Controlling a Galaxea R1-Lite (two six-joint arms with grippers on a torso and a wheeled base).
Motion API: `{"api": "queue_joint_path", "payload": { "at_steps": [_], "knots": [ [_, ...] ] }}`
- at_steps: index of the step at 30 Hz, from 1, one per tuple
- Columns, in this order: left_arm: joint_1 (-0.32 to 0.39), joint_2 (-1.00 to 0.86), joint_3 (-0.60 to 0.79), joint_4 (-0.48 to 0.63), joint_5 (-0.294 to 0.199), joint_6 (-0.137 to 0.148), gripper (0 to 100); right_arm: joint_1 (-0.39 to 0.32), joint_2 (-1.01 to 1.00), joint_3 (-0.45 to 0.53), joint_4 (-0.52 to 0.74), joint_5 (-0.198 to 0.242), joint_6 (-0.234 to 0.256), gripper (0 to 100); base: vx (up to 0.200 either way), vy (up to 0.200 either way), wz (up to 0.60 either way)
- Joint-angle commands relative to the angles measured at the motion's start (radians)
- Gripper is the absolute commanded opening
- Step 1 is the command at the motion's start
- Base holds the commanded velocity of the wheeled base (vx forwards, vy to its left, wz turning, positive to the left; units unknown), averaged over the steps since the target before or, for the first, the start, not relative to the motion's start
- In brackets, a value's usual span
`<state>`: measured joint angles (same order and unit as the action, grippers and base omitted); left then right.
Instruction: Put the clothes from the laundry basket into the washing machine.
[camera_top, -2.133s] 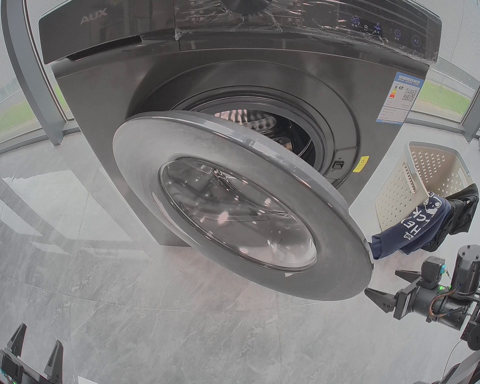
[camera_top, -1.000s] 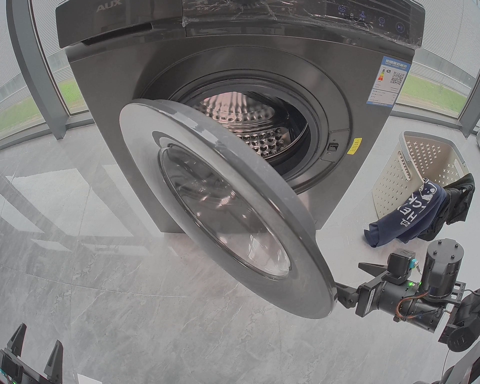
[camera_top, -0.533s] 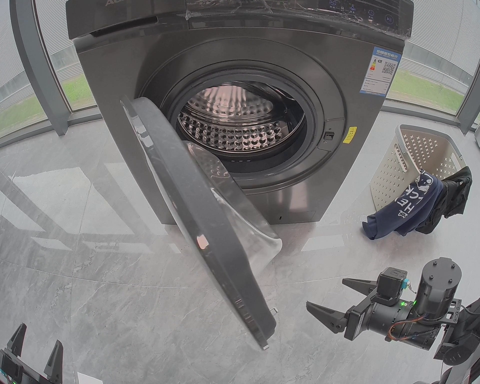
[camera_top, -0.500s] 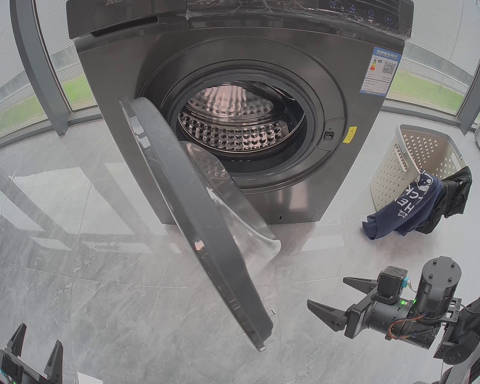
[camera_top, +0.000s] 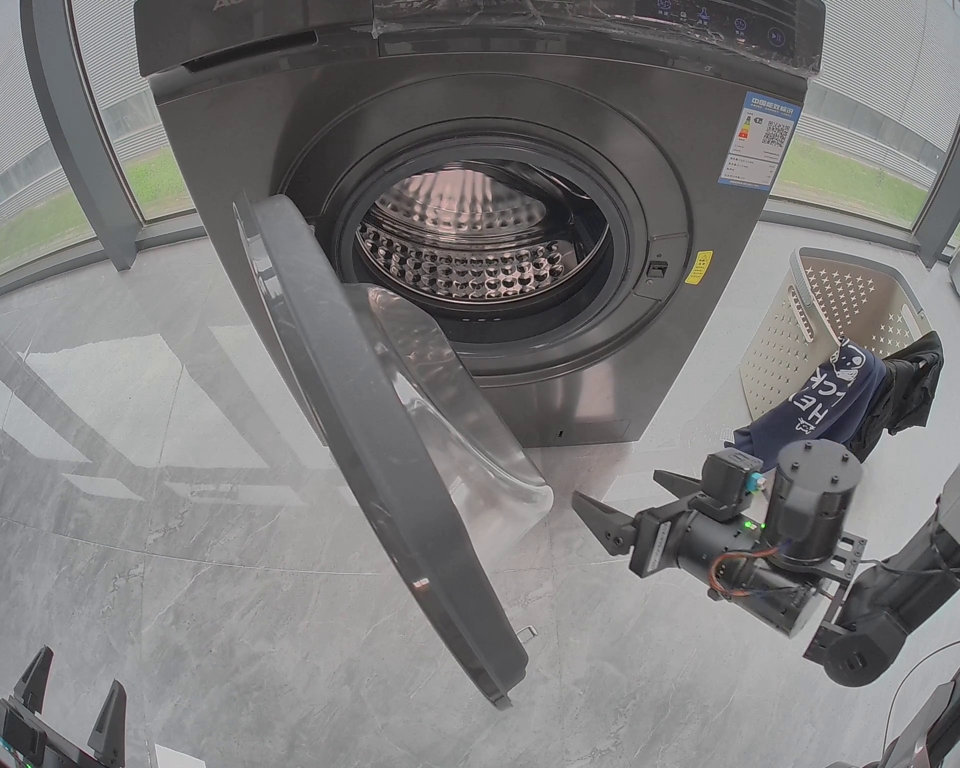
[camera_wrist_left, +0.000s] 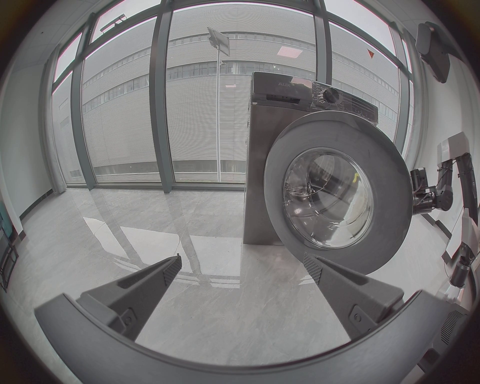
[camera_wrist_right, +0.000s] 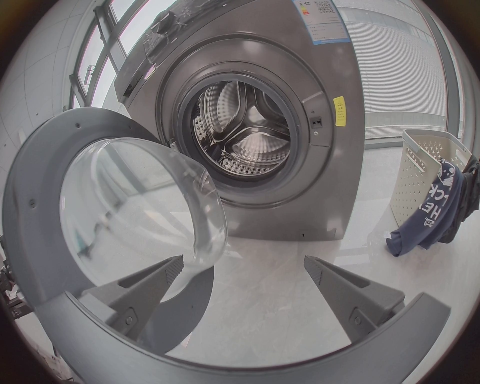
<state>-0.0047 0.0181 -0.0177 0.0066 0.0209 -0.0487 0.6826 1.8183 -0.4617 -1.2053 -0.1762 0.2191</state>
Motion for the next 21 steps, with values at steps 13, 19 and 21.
{"api": "queue_joint_path", "payload": {
  "at_steps": [13,19,21],
  "knots": [
    [0.0,-0.009,0.015,0.0,0.001,0.0,100,0.089,0.139,-0.084,-0.005,0.007,0.005,100,0.0,0.0,0.0],
    [0.0,-0.009,0.015,0.001,0.001,0.0,100,0.081,0.151,-0.118,-0.005,0.004,0.003,100,0.0,0.0,0.0],
    [0.0,-0.009,0.015,0.0,0.001,0.0,100,0.077,0.177,-0.153,-0.003,0.003,0.003,100,-0.1,0.0,0.0]
  ]
}}
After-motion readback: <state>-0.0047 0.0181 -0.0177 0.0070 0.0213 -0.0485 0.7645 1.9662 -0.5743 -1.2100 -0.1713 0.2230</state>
